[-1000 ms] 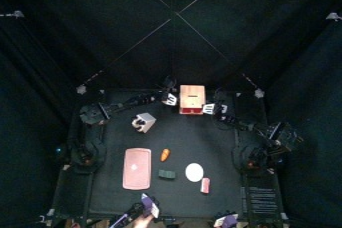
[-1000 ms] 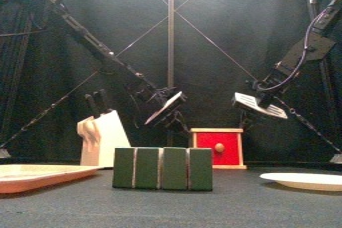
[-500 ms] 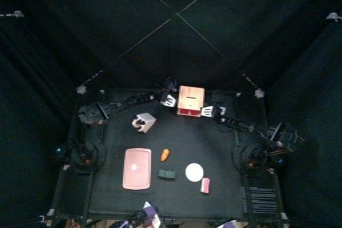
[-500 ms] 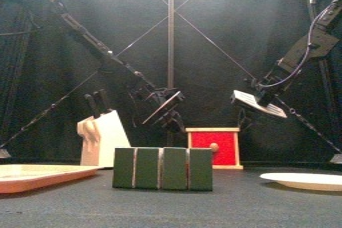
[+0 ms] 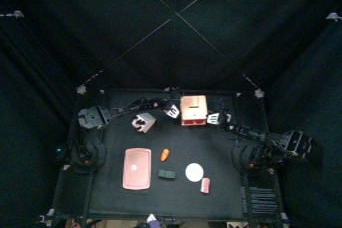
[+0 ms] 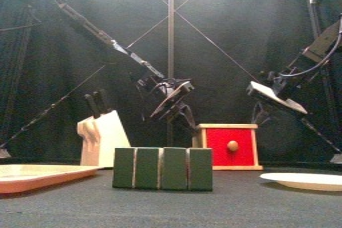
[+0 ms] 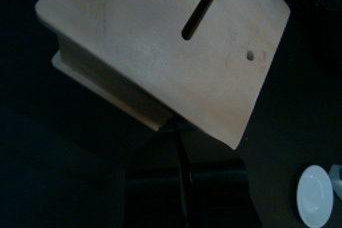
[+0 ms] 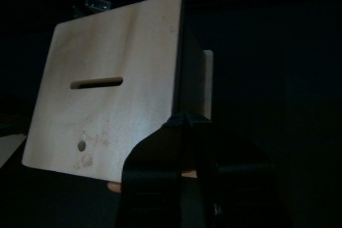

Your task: Fix drawer to closer to center

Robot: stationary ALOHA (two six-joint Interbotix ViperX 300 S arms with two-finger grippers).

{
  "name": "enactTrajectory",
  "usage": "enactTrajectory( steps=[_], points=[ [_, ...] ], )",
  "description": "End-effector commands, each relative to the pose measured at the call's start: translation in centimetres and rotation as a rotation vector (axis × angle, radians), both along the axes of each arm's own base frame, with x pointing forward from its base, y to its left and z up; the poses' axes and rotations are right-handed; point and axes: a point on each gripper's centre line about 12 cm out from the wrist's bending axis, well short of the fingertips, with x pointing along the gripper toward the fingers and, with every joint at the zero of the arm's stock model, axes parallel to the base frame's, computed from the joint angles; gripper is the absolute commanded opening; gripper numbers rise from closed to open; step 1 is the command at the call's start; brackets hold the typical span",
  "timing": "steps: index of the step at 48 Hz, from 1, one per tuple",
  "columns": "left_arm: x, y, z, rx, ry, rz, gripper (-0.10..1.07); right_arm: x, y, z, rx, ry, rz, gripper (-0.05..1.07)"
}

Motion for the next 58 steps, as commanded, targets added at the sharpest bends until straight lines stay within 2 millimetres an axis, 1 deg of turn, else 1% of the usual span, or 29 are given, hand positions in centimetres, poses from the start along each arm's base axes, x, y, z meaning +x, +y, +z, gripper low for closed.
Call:
enactTrajectory(
  steps=[1,9,16,25,34,41,48,58],
  points=[
    [0.6,-1.3,3.3,0.034,-0.062,-0.028,0.15,0.6,0.8,1.5,-0.020,-0.048,0.044,0.49],
    [0.8,-2.2,3.2,0.030,-0.058,-0.044,0.15,1.4,2.6,1.0,0.015,-0.052,0.119,0.49],
    [0.5,-2.5,2.9,0.022,-0.048,-0.048,0.15,1.6,3.4,0.4,0.038,-0.047,0.135,0.49],
    [0.4,-4.6,2.5,0.015,-0.034,-0.081,0.15,2.1,4.4,0.3,0.048,-0.047,0.178,0.49],
    [0.8,-6.6,2.8,0.022,-0.043,-0.114,0.15,2.6,5.5,0.3,0.064,-0.054,0.209,0.49],
    [1.1,-7.7,3.1,0.027,-0.053,-0.133,0.15,3.0,6.6,0.2,0.073,-0.054,0.247,0.49],
    [1.3,-8.8,2.7,0.022,-0.045,-0.154,0.15,3.2,8.0,-0.1,0.095,-0.053,0.297,0.49],
    [1.7,-10.1,2.6,0.017,-0.045,-0.178,0.15,3.5,9.3,-0.2,0.128,-0.060,0.369,0.49]
  ],
)
